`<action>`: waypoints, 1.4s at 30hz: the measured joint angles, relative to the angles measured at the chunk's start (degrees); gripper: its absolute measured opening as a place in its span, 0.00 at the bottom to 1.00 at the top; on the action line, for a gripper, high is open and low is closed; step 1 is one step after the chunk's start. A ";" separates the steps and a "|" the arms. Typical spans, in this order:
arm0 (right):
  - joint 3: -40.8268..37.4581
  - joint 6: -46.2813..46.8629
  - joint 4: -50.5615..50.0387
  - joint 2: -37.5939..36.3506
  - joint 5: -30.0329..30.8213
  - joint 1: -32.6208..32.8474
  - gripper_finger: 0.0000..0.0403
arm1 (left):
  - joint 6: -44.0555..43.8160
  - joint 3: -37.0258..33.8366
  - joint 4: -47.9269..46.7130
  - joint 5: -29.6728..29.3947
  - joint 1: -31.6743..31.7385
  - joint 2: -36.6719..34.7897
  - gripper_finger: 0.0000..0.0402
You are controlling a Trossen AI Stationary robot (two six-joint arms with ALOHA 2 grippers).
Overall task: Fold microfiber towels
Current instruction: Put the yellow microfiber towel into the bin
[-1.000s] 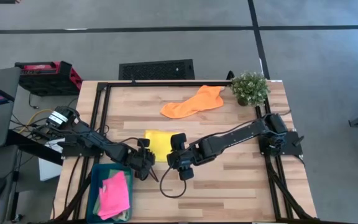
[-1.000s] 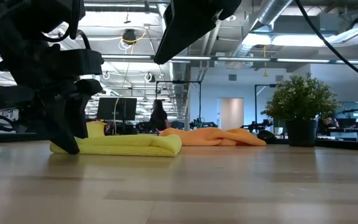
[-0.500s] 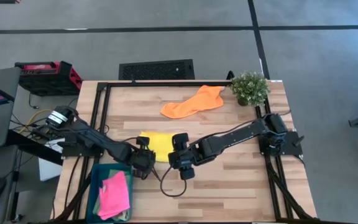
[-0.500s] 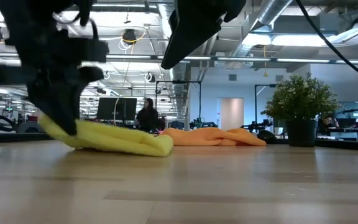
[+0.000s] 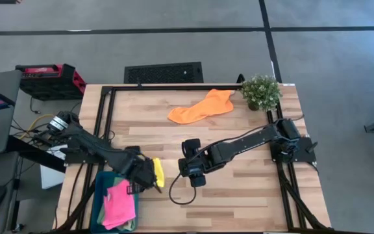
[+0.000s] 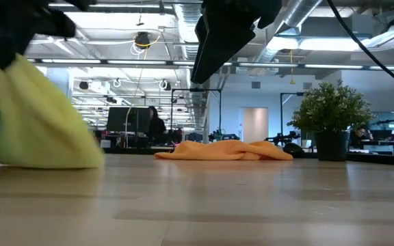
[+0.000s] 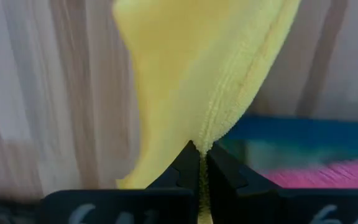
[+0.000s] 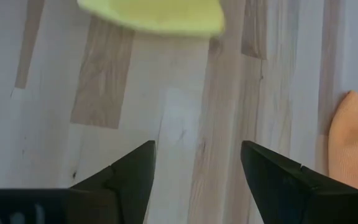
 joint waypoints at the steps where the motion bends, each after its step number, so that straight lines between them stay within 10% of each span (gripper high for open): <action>1: 0.00 -0.02 0.00 0.02 0.00 0.00 0.65 | -2.66 0.90 -1.91 0.81 -0.76 0.00 0.00; 20: 0.00 -0.50 0.19 0.02 2.78 -0.09 0.65 | -60.00 3.12 -1.70 17.30 -19.70 -0.02 0.00; 42: 0.00 -0.55 0.46 0.02 2.78 -0.09 0.65 | -78.61 3.12 17.39 12.99 -23.78 3.36 0.00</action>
